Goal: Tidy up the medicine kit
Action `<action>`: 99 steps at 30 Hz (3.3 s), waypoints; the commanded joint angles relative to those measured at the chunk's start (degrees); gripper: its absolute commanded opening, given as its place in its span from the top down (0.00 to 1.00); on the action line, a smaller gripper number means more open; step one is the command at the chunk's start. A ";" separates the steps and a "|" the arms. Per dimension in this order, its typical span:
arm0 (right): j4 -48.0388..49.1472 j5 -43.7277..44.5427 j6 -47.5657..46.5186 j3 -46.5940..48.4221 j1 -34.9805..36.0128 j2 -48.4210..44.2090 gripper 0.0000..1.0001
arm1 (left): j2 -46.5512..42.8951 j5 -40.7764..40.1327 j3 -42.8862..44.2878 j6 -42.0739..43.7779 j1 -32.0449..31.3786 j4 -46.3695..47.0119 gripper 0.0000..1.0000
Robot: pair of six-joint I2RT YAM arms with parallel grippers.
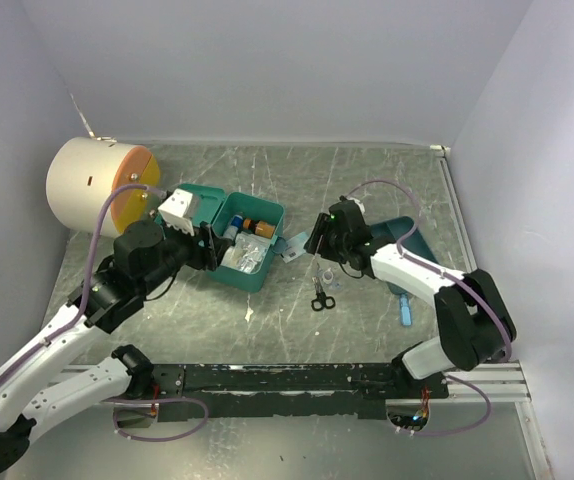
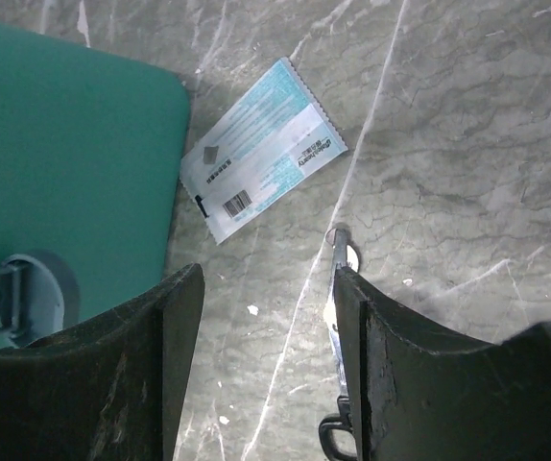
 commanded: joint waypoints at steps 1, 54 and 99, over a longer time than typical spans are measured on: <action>2.32 1.27 0.70 2.40 -0.07 3.16 0.44 | 1.46 1.69 1.90 0.52 0.17 0.77 0.30; 2.78 -0.46 -4.68 18.22 0.00 28.79 0.97 | 1.78 -2.77 1.98 -1.73 0.17 -0.38 0.36; -16.09 20.07 3.36 26.94 3.75 31.72 0.59 | 1.79 -6.05 1.47 -1.91 0.18 0.36 0.34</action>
